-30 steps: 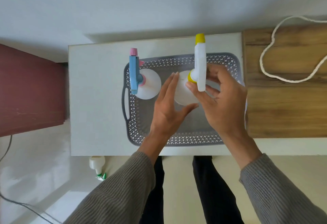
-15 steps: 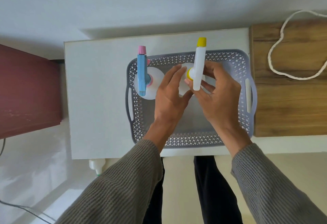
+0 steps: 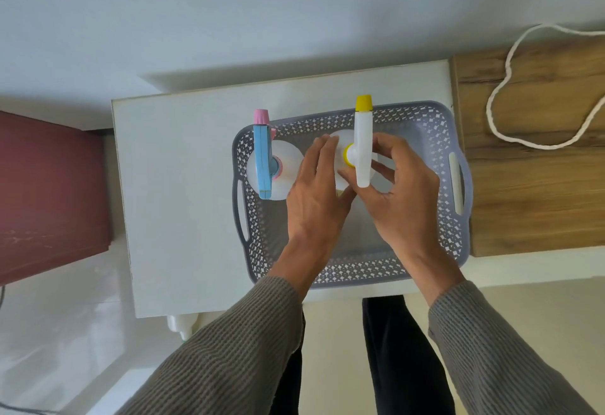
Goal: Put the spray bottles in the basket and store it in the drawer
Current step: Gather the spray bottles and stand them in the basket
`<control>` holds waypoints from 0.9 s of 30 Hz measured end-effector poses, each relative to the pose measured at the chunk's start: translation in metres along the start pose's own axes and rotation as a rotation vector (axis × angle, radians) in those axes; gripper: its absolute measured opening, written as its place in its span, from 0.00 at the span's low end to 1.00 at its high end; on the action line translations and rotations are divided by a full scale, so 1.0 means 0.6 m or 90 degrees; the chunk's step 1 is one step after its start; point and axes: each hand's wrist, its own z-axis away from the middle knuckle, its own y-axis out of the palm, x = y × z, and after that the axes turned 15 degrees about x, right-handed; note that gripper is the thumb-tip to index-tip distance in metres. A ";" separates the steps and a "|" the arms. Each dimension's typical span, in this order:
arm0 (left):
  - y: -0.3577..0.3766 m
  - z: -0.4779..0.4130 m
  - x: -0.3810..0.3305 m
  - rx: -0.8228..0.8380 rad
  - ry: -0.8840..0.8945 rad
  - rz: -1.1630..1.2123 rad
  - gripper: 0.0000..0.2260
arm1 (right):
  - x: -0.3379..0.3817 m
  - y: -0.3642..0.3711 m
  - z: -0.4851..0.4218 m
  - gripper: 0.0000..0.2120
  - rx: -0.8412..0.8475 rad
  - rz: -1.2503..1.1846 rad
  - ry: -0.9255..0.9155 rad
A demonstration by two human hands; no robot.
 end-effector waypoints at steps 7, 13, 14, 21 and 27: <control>0.011 0.076 -0.026 -0.054 -0.031 -0.073 0.40 | -0.032 -0.052 0.041 0.37 -0.043 0.014 0.063; 0.073 0.137 -0.053 -0.094 0.010 -0.187 0.30 | -0.093 -0.160 0.103 0.32 -0.105 0.136 0.145; 0.088 0.139 -0.065 -0.080 0.036 -0.210 0.29 | -0.105 -0.182 0.113 0.31 -0.122 0.164 0.170; 0.205 0.070 -0.204 0.085 0.245 -0.336 0.32 | -0.181 -0.339 0.174 0.36 -0.171 0.305 0.321; 0.297 -0.042 -0.337 0.152 0.397 -0.474 0.33 | -0.255 -0.450 0.197 0.41 -0.175 0.368 0.414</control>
